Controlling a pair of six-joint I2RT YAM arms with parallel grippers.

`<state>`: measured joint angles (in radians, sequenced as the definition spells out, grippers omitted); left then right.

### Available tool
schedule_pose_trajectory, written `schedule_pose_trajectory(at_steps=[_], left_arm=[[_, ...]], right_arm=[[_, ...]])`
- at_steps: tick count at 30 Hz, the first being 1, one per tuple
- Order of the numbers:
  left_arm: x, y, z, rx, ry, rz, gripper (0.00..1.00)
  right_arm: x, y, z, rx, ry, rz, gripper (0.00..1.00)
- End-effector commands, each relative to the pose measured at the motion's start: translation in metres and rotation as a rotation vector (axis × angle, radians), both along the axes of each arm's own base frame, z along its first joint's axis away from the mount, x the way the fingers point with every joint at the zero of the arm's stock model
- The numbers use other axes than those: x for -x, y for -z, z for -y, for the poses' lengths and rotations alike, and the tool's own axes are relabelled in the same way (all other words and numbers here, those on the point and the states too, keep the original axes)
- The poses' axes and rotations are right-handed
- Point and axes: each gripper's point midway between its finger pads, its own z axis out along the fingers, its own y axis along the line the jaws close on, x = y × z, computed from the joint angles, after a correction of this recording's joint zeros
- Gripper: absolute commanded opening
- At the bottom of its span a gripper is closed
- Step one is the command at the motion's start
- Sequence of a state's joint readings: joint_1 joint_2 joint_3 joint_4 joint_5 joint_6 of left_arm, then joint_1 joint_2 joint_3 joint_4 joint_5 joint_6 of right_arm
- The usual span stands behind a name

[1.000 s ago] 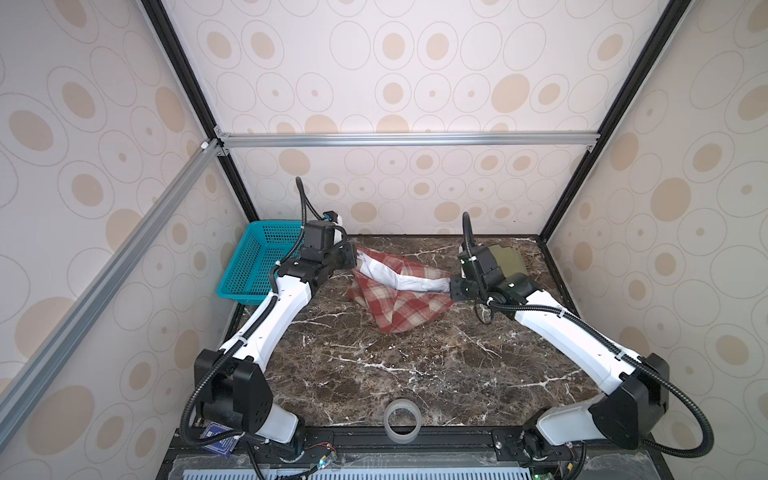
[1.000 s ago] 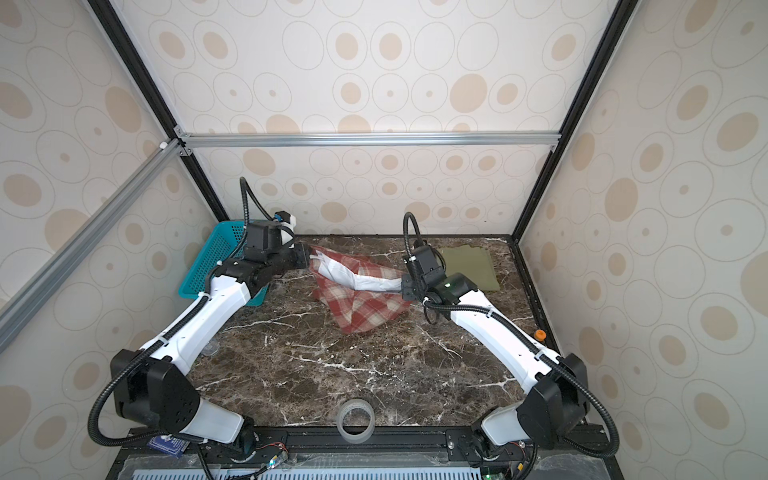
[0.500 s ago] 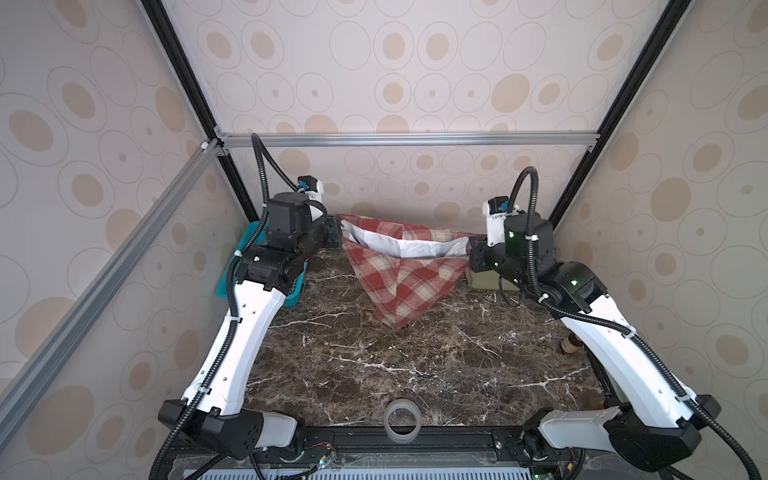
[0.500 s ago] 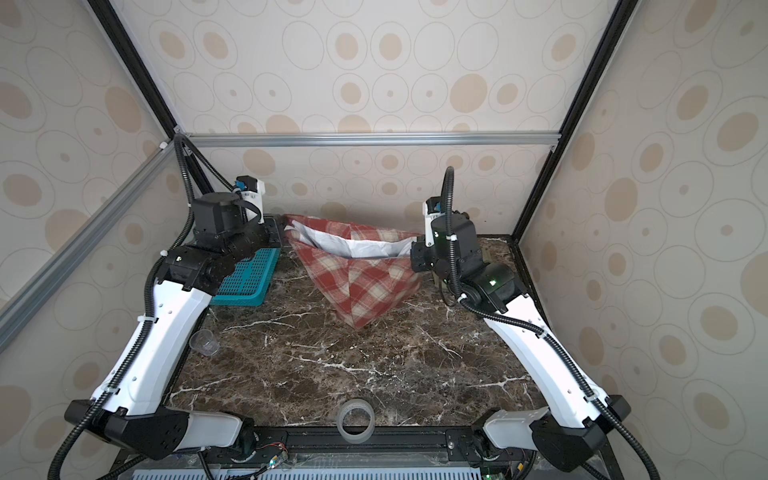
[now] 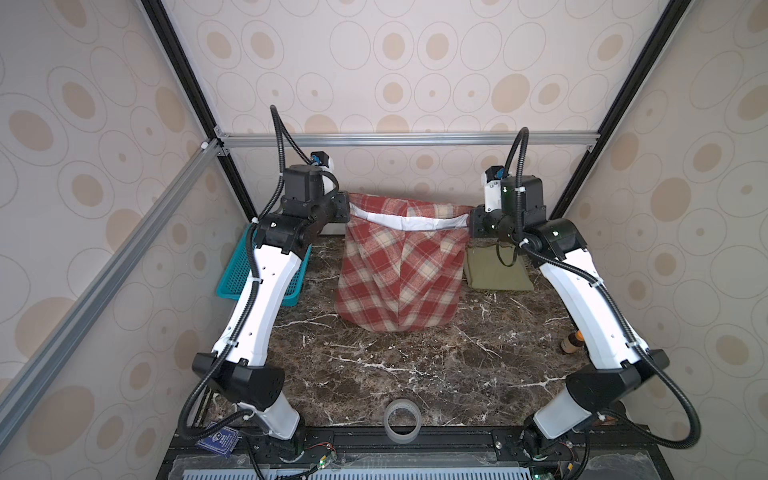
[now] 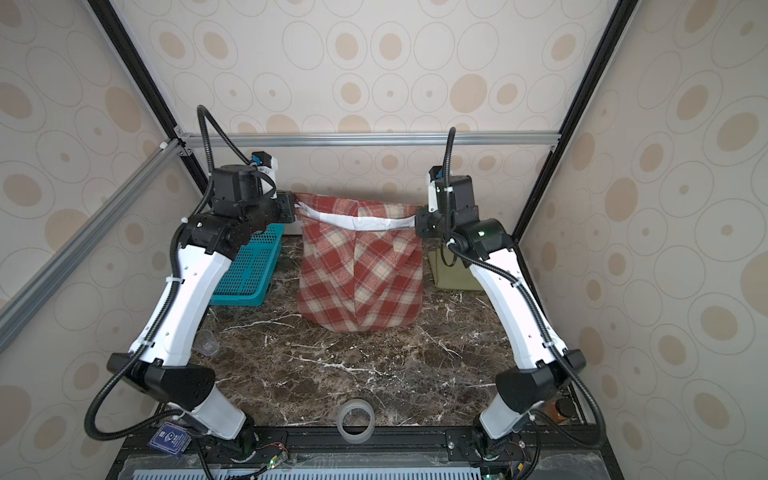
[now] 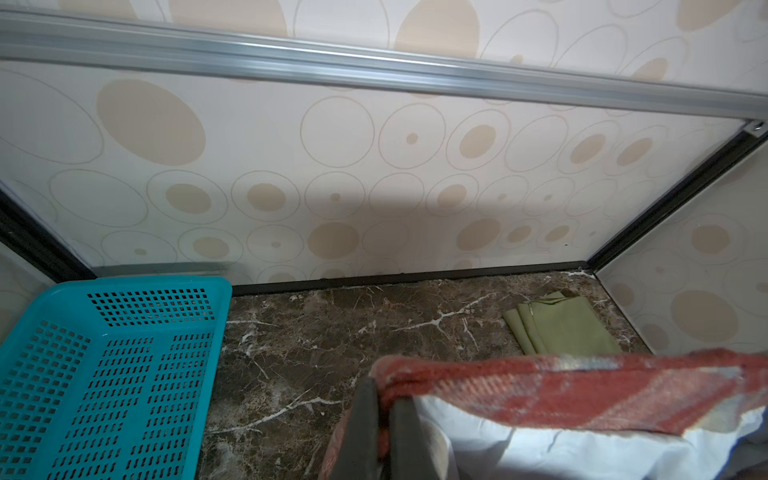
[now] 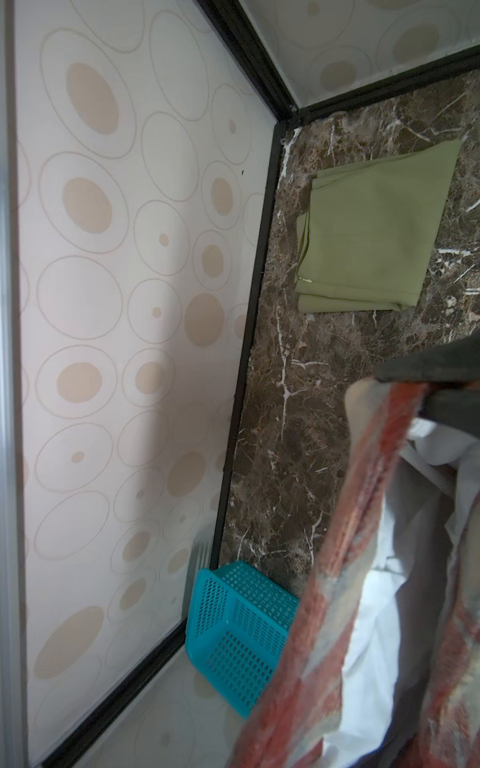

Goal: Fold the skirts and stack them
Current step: 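Lift the skirt by its waistband with both grippers toward the far wall, then lower the plaid skirt with both grippers, dragging it flat toward the robot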

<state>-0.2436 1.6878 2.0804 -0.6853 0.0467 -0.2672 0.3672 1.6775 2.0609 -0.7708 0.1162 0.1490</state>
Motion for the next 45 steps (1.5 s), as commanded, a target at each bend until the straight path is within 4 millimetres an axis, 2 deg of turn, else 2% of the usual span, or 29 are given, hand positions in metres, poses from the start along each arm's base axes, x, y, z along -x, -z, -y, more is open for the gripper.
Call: schedule_pose_trajectory(at_steps=[1, 2, 3, 6, 9, 11, 12, 15, 17, 18, 19, 23, 25, 26, 27, 28, 29, 31, 33, 37, 40, 42, 45], left_arm=[[-0.02, -0.044, -0.1, -0.065, -0.342, 0.121, 0.0], [-0.028, -0.048, -0.102, -0.06, -0.345, 0.131, 0.0], [-0.034, -0.053, -0.103, -0.054, -0.346, 0.145, 0.0], [-0.047, -0.068, -0.106, -0.034, -0.341, 0.193, 0.0], [-0.044, -0.08, -0.106, -0.023, -0.325, 0.23, 0.0], [-0.039, -0.074, -0.105, -0.037, -0.312, 0.218, 0.0], [-0.036, -0.067, -0.104, -0.039, -0.309, 0.2, 0.0], [-0.022, -0.017, -0.098, -0.024, -0.272, 0.112, 0.0], [-0.003, 0.028, -0.093, 0.012, -0.247, 0.046, 0.0], [0.005, 0.056, -0.092, 0.027, -0.246, 0.003, 0.0], [0.016, 0.079, -0.091, 0.056, -0.248, -0.033, 0.0], [0.064, 0.202, -0.068, 0.21, -0.197, -0.28, 0.0], [0.093, 0.256, -0.06, 0.271, -0.199, -0.412, 0.0], [0.109, 0.279, -0.057, 0.288, -0.2, -0.475, 0.01], [0.12, 0.292, -0.054, 0.295, -0.193, -0.51, 0.08], [0.131, 0.301, -0.052, 0.295, -0.198, -0.54, 0.19], [0.14, 0.305, -0.053, 0.291, -0.201, -0.559, 0.26], [0.15, 0.303, -0.052, 0.279, -0.182, -0.566, 0.33], [0.155, 0.299, -0.052, 0.26, -0.169, -0.575, 0.37], [0.158, 0.29, -0.048, 0.247, -0.129, -0.581, 0.39], [0.156, 0.276, -0.052, 0.217, -0.132, -0.544, 0.4], [0.153, 0.268, -0.052, 0.206, -0.12, -0.526, 0.44], [0.153, 0.271, -0.043, 0.22, -0.076, -0.563, 0.45]], right_arm=[[-0.025, -0.009, 0.075, 0.073, 0.24, -0.003, 0.0], [-0.035, -0.01, 0.075, 0.072, 0.238, 0.0, 0.0], [-0.04, -0.024, 0.076, 0.062, 0.241, 0.037, 0.0], [-0.056, -0.044, 0.075, 0.059, 0.233, 0.098, 0.0], [-0.051, -0.061, 0.072, 0.044, 0.214, 0.138, 0.0], [-0.045, -0.058, 0.071, 0.034, 0.205, 0.126, 0.0], [-0.042, -0.05, 0.069, 0.031, 0.19, 0.106, 0.0], [-0.026, 0.0, 0.056, 0.0, 0.124, 0.008, 0.0], [-0.009, 0.054, 0.049, -0.025, 0.113, -0.065, 0.0], [0.0, 0.074, 0.046, -0.041, 0.117, -0.085, 0.0], [0.013, 0.105, 0.045, -0.053, 0.122, -0.125, 0.0], [0.073, 0.206, 0.037, -0.079, 0.15, -0.283, 0.0], [0.102, 0.245, 0.035, -0.078, 0.171, -0.361, 0.0], [0.117, 0.261, 0.033, -0.081, 0.178, -0.399, 0.02], [0.126, 0.271, 0.031, -0.085, 0.18, -0.422, 0.11], [0.136, 0.279, 0.03, -0.086, 0.183, -0.442, 0.27], [0.143, 0.282, 0.03, -0.093, 0.187, -0.455, 0.36], [0.15, 0.282, 0.026, -0.116, 0.173, -0.469, 0.49], [0.154, 0.279, 0.022, -0.127, 0.157, -0.482, 0.55], [0.153, 0.273, 0.015, -0.126, 0.138, -0.508, 0.56], [0.149, 0.261, 0.01, -0.148, 0.128, -0.484, 0.56], [0.144, 0.251, 0.007, -0.177, 0.124, -0.451, 0.57], [0.14, 0.244, -0.002, -0.197, 0.092, -0.457, 0.58]])
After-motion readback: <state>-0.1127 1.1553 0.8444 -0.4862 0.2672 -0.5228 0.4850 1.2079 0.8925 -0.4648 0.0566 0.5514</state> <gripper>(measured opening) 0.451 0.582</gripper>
